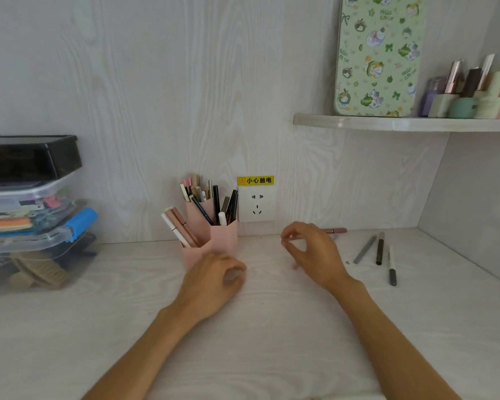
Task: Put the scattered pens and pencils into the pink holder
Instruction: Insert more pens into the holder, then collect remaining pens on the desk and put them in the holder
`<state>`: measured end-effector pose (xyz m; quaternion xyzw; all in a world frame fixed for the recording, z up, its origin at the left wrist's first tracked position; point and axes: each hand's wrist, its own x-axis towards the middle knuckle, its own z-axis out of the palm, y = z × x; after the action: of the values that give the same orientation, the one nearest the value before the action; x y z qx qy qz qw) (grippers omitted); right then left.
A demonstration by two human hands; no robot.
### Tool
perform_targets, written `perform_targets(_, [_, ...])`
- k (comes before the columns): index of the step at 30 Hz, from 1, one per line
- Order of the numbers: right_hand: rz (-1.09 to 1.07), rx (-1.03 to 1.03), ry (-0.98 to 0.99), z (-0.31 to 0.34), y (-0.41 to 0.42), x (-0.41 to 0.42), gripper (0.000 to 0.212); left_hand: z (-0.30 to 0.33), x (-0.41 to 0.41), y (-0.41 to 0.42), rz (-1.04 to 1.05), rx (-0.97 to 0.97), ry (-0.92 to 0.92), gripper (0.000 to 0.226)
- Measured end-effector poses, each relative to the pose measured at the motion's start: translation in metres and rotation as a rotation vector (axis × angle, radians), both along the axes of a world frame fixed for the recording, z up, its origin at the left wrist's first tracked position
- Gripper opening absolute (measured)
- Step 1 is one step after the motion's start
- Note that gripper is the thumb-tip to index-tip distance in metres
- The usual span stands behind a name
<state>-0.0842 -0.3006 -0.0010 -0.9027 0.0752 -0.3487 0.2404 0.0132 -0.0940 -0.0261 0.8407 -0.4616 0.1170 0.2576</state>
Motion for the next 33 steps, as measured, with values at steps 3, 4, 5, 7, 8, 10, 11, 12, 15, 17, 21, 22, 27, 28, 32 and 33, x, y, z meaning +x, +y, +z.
perform_targets(3, [0.017, 0.356, -0.386, 0.027, 0.018, -0.002, 0.014, -0.004, 0.010, 0.020, -0.088, -0.009, 0.088, 0.020])
perform_targets(4, [0.045, 0.467, -0.503, 0.039, 0.027, 0.000, 0.018, -0.003, 0.011, 0.022, -0.106, -0.018, 0.116, 0.019])
perform_targets(5, [0.077, 0.546, -0.602, 0.051, 0.036, 0.004, 0.022, -0.003, 0.011, 0.023, -0.106, -0.026, 0.131, 0.018])
perform_targets(7, [0.149, 0.658, -0.759, 0.076, 0.057, 0.017, 0.030, -0.002, 0.010, 0.022, -0.084, -0.037, 0.131, 0.016])
perform_targets(8, [0.175, 0.697, -0.811, 0.088, 0.067, 0.025, 0.032, -0.002, 0.009, 0.021, -0.078, -0.043, 0.125, 0.015])
perform_targets(10, [0.205, 0.713, -0.846, 0.106, 0.086, 0.045, 0.033, -0.004, 0.009, 0.022, -0.080, -0.055, 0.121, 0.015])
perform_targets(11, [0.200, 0.679, -0.820, 0.111, 0.092, 0.054, 0.031, -0.004, 0.008, 0.021, -0.085, -0.060, 0.120, 0.016])
perform_targets(12, [0.179, 0.610, -0.763, 0.114, 0.099, 0.064, 0.030, -0.004, 0.007, 0.022, -0.086, -0.067, 0.120, 0.016])
perform_targets(15, [0.084, 0.275, -0.459, 0.109, 0.111, 0.090, 0.029, -0.003, 0.006, 0.024, -0.087, -0.093, 0.103, 0.017])
perform_targets(17, [0.035, 0.102, -0.301, 0.100, 0.114, 0.101, 0.025, -0.003, 0.007, 0.024, -0.087, -0.109, 0.099, 0.018])
perform_targets(21, [-0.089, -0.233, -0.145, 0.082, 0.102, 0.106, 0.021, -0.004, 0.007, 0.024, -0.081, -0.121, 0.090, 0.018])
perform_targets(22, [-0.074, -0.297, -0.110, 0.078, 0.098, 0.105, 0.024, -0.004, 0.007, 0.024, -0.076, -0.117, 0.088, 0.018])
perform_targets(27, [0.034, -0.453, 0.001, 0.069, 0.061, 0.072, 0.039, -0.003, 0.002, 0.015, 0.024, -0.114, 0.088, 0.018])
perform_targets(28, [0.018, -0.388, -0.017, 0.065, 0.049, 0.063, 0.040, -0.001, -0.002, 0.010, 0.062, -0.111, 0.095, 0.018])
perform_targets(32, [-0.314, -0.074, 0.001, 0.034, -0.014, 0.025, 0.035, 0.009, -0.018, -0.023, 0.122, 0.011, 0.123, 0.033])
perform_targets(33, [-0.399, -0.022, 0.067, 0.024, -0.028, 0.017, 0.034, 0.011, -0.022, -0.035, 0.114, 0.034, 0.143, 0.038])
